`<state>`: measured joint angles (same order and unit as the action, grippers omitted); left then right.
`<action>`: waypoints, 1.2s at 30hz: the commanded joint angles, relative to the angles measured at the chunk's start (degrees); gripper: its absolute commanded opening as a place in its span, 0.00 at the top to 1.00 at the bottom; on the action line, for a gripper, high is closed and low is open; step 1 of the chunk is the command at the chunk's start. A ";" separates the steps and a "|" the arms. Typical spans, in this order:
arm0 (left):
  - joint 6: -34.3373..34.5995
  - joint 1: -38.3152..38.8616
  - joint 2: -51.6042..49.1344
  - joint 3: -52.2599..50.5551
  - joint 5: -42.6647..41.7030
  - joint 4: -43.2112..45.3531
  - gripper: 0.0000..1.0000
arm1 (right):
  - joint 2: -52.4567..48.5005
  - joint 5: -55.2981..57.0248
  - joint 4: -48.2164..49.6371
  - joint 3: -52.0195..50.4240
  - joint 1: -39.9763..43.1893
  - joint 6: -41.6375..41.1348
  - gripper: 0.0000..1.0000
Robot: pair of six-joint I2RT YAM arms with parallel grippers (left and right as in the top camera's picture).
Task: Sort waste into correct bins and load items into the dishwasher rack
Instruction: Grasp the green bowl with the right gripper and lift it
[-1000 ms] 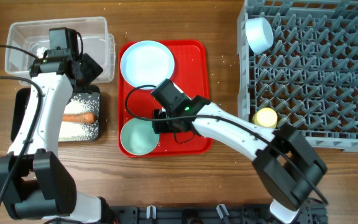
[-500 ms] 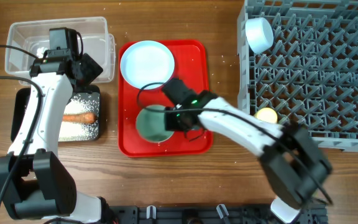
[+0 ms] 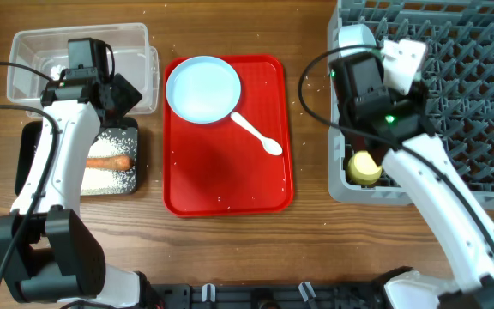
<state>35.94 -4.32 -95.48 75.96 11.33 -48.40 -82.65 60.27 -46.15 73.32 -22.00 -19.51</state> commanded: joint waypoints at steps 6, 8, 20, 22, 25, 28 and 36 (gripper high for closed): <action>0.55 -0.46 -0.44 -0.28 0.74 0.02 0.00 | -13.07 16.70 26.60 0.55 1.84 47.30 0.95; 0.55 -0.46 -0.44 -0.28 0.74 0.02 0.00 | -15.89 17.99 29.51 0.55 1.84 53.77 0.96; 0.55 -0.46 -0.44 -0.28 0.74 0.02 0.00 | -23.69 16.37 29.40 0.17 2.62 57.31 0.96; 0.55 -0.46 -0.44 -0.28 0.74 0.02 0.00 | -23.78 14.97 29.42 0.15 3.02 56.83 0.96; 0.52 -0.46 -0.44 -0.28 0.74 0.02 0.00 | -23.78 13.16 29.86 0.15 3.02 56.94 0.96; 0.52 -0.46 -0.44 -0.28 0.74 0.02 0.00 | -23.78 11.65 29.83 0.15 3.02 56.83 0.96; 0.55 -0.46 -0.44 -0.28 0.74 0.02 0.00 | -23.78 9.73 28.68 0.04 2.99 56.81 0.96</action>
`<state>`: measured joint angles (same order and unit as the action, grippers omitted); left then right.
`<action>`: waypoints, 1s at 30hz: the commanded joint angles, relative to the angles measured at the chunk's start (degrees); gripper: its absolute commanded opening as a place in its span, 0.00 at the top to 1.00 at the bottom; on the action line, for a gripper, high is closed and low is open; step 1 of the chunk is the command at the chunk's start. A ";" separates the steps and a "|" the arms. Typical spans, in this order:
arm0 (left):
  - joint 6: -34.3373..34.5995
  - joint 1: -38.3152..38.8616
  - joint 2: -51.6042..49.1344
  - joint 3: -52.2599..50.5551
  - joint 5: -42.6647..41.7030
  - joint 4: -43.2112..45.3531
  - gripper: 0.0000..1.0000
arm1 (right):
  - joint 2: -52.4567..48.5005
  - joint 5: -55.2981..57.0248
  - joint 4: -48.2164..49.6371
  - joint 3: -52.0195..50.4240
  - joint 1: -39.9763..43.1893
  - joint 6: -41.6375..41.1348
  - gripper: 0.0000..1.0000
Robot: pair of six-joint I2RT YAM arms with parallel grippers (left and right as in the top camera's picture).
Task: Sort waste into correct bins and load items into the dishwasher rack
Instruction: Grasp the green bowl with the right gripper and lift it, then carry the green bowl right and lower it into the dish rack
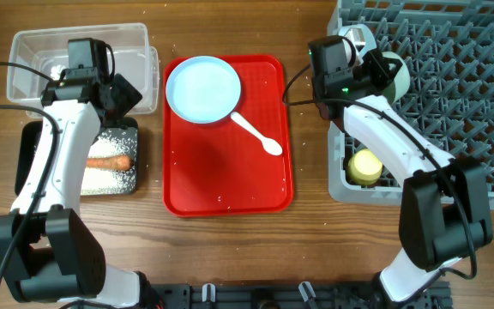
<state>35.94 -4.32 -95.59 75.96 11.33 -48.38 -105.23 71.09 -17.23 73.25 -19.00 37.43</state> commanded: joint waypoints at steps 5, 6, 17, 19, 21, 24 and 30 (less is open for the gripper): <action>0.55 -0.46 -0.33 -0.28 0.74 0.00 0.00 | -1.20 -1.05 -0.35 0.13 -1.73 0.04 0.86; 0.55 -0.46 -0.33 -0.28 0.74 0.00 0.00 | -1.20 -1.09 -0.35 0.13 -2.47 0.07 0.85; 0.55 -0.46 -0.33 -0.28 0.74 -0.02 0.00 | -1.18 -3.87 -0.35 0.13 -10.78 0.00 0.33; 0.55 -0.46 -0.33 -0.28 0.74 -0.02 0.00 | -1.18 -3.82 -0.28 0.13 -11.21 -1.79 0.29; 0.52 -0.46 -0.33 -0.28 0.74 0.00 0.00 | -0.63 -3.82 -0.11 0.13 -11.21 -9.86 0.23; 0.55 -0.46 -0.33 -0.28 0.74 0.00 0.00 | 3.02 -6.21 -0.94 0.13 -11.21 -22.58 0.11; 0.52 -0.46 -0.33 -0.28 0.74 0.00 0.00 | 26.86 -43.98 -16.28 0.20 -11.45 -38.60 0.02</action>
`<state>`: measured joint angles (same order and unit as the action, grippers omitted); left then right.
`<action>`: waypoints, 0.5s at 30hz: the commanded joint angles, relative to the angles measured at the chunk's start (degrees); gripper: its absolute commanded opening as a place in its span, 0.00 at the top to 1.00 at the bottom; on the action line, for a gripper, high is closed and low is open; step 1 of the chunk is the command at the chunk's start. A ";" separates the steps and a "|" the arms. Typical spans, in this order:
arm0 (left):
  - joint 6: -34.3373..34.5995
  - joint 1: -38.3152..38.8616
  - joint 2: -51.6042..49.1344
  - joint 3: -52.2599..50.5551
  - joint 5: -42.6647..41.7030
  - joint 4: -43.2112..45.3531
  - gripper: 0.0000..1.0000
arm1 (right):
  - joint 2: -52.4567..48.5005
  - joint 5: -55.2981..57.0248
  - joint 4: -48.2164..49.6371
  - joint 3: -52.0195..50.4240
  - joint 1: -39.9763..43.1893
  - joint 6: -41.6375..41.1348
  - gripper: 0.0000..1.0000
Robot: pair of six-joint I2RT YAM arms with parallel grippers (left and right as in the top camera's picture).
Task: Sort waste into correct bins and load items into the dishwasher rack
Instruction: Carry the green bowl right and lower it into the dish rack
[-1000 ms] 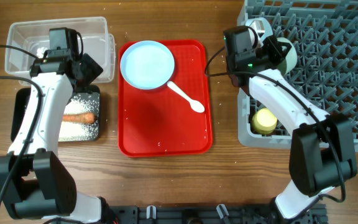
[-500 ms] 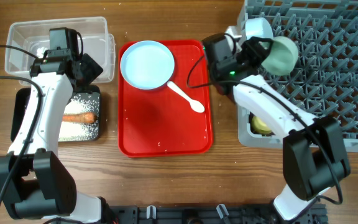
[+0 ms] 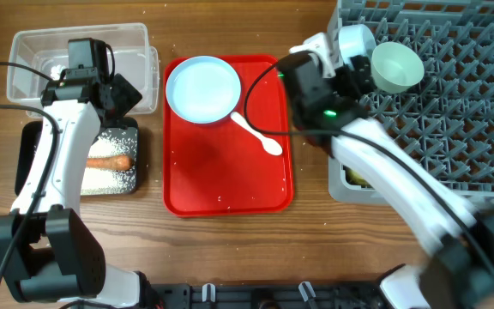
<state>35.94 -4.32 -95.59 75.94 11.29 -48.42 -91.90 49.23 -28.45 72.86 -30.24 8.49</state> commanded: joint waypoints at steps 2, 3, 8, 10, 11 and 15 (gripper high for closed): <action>0.55 -0.46 -0.33 -0.26 0.79 0.04 0.00 | 20.76 -25.70 -7.87 0.59 0.20 -9.14 0.04; 0.55 -0.46 -0.33 -0.26 0.79 0.04 0.00 | 24.83 -23.91 -8.02 0.59 1.46 -10.82 0.08; 0.55 -0.46 -0.33 -0.26 0.79 0.04 0.00 | 31.10 -21.64 -8.07 0.59 15.47 -28.13 0.07; 0.52 -0.46 -0.33 -0.26 0.79 0.04 0.00 | 29.35 -30.03 -9.40 0.59 24.20 -33.09 0.12; 0.52 -0.46 -0.33 -0.26 0.79 0.04 0.00 | 28.22 -34.77 -9.68 0.59 27.32 -33.14 0.12; 0.55 -0.46 -0.33 -0.26 0.79 0.04 0.00 | 18.82 -57.33 -11.19 0.59 40.89 -34.62 0.17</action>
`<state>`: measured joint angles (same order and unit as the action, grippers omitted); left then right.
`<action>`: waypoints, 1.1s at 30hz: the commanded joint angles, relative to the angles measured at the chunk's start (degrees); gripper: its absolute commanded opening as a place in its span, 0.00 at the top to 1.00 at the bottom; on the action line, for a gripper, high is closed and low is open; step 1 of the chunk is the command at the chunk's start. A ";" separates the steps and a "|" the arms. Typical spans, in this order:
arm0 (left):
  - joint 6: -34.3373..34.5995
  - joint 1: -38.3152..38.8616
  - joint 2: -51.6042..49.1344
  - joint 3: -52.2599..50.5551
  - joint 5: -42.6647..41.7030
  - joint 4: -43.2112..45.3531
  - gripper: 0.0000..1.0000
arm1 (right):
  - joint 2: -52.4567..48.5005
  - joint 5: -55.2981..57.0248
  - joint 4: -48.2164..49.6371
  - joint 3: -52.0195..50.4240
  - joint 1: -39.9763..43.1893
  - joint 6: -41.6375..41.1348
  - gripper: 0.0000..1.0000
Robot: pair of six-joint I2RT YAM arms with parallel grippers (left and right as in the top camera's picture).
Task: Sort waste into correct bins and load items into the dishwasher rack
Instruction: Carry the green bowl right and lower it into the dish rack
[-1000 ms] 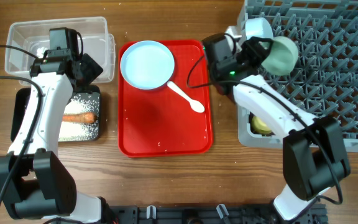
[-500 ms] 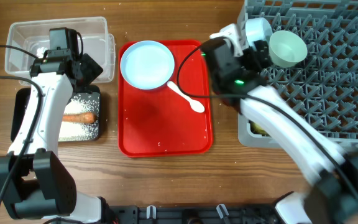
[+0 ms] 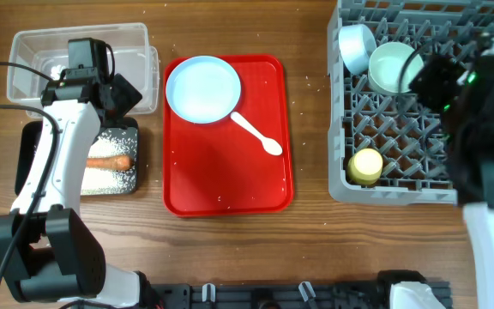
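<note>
On the red tray lie a light blue plate and a white spoon. The grey dishwasher rack holds a grey cup, a pale green bowl and a yellow cup. My right arm is blurred over the rack's right side, and its dark gripper end sits just right of the bowl, fingers unreadable. My left gripper hangs between the clear bin and the black bin, and its jaws cannot be made out.
A clear plastic bin stands at the back left. In front of it a black bin holds a carrot and white scraps. Crumbs dot the wooden table around the tray.
My right arm has gone from reaching over the tray's right edge to the right side of the rack. The green bowl stays in the rack. The left arm has not moved.
My right arm was over the rack's left part with a pale object at its end. Then it was by the rack's left corner with the green bowl beside it. Then it leaned toward the tray, the bowl resting in the rack. Now it is over the rack's right.
</note>
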<state>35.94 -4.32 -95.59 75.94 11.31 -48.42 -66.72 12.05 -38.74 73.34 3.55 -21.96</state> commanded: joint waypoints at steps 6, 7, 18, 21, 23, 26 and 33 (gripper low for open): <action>0.55 -0.46 -0.33 -0.26 0.76 0.04 0.00 | -20.90 -35.01 -2.08 0.11 13.09 -3.52 0.32; 0.52 -0.46 -0.33 -0.26 0.76 0.04 0.00 | -22.82 -35.01 -2.10 0.11 12.92 -3.54 0.33; 0.52 -0.46 -0.33 -0.26 0.76 0.04 0.00 | -33.24 -31.34 1.99 0.09 12.92 -3.56 0.48; 0.55 -0.46 -0.33 -0.26 0.76 0.04 0.00 | -33.24 -29.94 2.93 0.09 12.92 -3.54 0.57; 0.55 -0.46 -0.33 -0.26 0.76 0.04 0.00 | -33.24 -28.00 3.10 0.09 12.92 -3.50 0.66; 0.55 -0.46 -0.33 -0.26 0.76 0.04 0.00 | -33.24 -26.12 3.17 0.09 12.92 -3.02 0.92; 0.55 -0.46 -0.33 -0.26 0.76 0.04 0.00 | -28.30 -25.49 2.03 0.11 12.92 -0.52 0.95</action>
<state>35.94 -4.32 -95.59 75.94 11.33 -48.38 -99.11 -15.94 -35.92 73.32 16.64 -24.80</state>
